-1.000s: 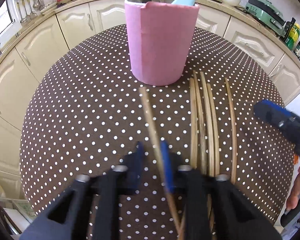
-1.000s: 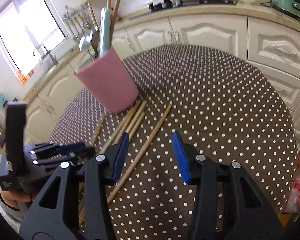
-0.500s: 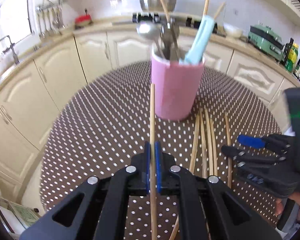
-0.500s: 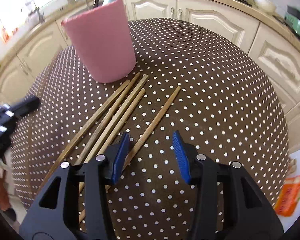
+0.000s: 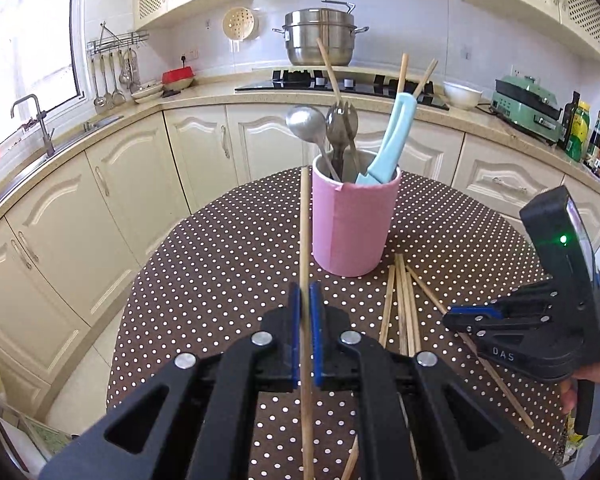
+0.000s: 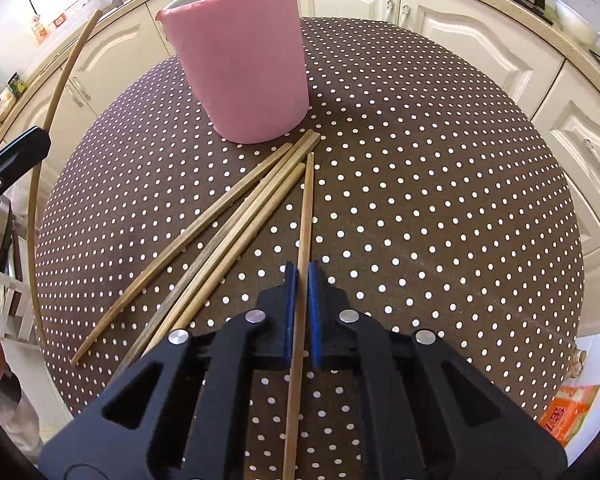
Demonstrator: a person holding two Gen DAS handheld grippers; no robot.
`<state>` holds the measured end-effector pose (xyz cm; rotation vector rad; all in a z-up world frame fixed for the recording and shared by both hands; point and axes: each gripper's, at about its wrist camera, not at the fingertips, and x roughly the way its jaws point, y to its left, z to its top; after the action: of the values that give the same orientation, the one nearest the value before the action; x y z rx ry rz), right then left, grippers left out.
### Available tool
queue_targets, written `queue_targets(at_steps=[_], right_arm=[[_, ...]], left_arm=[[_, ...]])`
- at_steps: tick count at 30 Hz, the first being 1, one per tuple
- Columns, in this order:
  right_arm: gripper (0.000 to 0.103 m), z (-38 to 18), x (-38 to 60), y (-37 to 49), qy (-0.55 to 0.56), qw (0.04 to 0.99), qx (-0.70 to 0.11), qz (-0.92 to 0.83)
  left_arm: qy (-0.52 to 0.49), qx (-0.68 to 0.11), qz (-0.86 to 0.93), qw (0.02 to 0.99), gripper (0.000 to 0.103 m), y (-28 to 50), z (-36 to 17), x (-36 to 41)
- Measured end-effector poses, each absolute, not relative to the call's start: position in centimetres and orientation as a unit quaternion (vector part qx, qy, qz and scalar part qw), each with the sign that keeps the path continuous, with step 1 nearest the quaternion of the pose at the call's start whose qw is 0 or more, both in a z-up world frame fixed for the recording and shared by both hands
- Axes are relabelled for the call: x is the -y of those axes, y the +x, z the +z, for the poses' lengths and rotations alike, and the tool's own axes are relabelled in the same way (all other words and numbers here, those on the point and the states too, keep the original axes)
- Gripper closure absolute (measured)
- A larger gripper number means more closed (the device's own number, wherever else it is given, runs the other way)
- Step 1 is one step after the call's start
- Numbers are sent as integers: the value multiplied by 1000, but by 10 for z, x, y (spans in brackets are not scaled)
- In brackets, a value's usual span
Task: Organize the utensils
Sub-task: 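Lift both chopsticks upright and lower them into the pink cup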
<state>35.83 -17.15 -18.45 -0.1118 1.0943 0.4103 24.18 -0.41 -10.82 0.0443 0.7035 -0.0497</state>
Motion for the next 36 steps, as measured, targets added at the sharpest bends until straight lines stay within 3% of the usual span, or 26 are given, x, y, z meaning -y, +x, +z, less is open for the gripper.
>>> queue_targets(at_steps=[7, 18, 36], right_arm=[[97, -166, 196, 337, -7, 853, -472, 221], [97, -97, 238, 307, 85, 904, -334, 252], [97, -33, 209, 312, 147, 919, -184, 317]], left_arm=[[-11, -339, -48, 940, 98, 237, -102, -3], [-35, -298, -96, 949, 98, 228, -77, -2], [-64, -220, -154, 961, 98, 258, -29, 3]])
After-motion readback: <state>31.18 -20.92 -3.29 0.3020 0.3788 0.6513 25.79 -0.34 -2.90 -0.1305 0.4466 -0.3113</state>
